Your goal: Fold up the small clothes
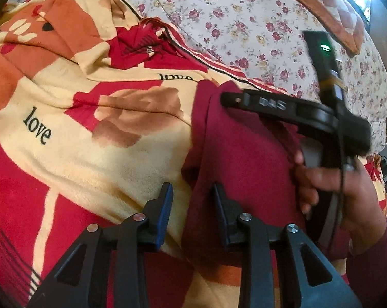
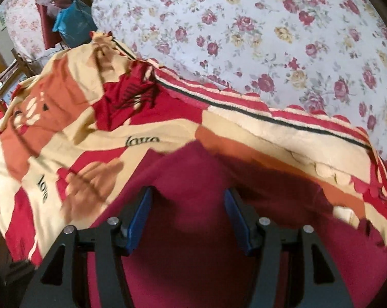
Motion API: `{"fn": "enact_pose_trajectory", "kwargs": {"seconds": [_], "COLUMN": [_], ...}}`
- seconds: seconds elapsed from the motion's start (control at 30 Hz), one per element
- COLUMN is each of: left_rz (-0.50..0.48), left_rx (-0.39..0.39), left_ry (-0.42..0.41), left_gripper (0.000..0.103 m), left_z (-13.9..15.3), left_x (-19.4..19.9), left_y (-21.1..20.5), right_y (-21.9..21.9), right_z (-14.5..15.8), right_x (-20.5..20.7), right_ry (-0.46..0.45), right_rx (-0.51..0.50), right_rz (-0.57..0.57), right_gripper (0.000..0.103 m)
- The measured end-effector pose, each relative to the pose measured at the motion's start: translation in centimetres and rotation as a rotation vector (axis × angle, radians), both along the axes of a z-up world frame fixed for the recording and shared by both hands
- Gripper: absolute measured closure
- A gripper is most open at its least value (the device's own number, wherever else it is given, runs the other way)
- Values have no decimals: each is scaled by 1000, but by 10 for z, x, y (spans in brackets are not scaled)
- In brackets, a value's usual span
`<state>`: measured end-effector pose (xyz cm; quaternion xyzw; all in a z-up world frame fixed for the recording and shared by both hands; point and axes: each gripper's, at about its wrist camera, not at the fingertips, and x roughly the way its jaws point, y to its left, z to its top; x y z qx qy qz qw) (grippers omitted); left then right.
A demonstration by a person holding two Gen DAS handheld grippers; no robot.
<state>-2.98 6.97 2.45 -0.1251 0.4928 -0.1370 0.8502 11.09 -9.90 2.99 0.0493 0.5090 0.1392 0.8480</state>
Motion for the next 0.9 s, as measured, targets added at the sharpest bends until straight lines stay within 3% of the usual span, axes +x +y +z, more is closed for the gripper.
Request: {"fn": "enact_pose_trajectory", "kwargs": {"seconds": [0.13, 0.27, 0.4, 0.53, 0.7, 0.77, 0.9], "left_rz": [2, -1, -1, 1, 1, 3, 9], "left_rx": [-6, 0, -8, -20, -8, 3, 21], "left_ry": [-3, -8, -10, -13, -26, -34, -36], "left_gripper": [91, 91, 91, 91, 90, 89, 89], "left_z": [-1, -1, -2, -2, -2, -2, 1], "left_x": [1, 0, 0, -1, -3, -4, -6], "left_y": [1, 0, 1, 3, 1, -1, -3], "right_y": [2, -4, -29, -64, -122, -137, -143], "right_z": [-7, 4, 29, 43, 27, 14, 7], "right_x": [6, -4, -37, -80, -119, -118, -107], "right_ry": [2, -33, -41, -76, -40, -14, -66], "right_rx": [8, 44, 103, 65, 32, 33, 13], "right_rz": [-26, -38, -50, -94, -217, -248, -260], "right_gripper": [38, 38, 38, 38, 38, 38, 38]}}
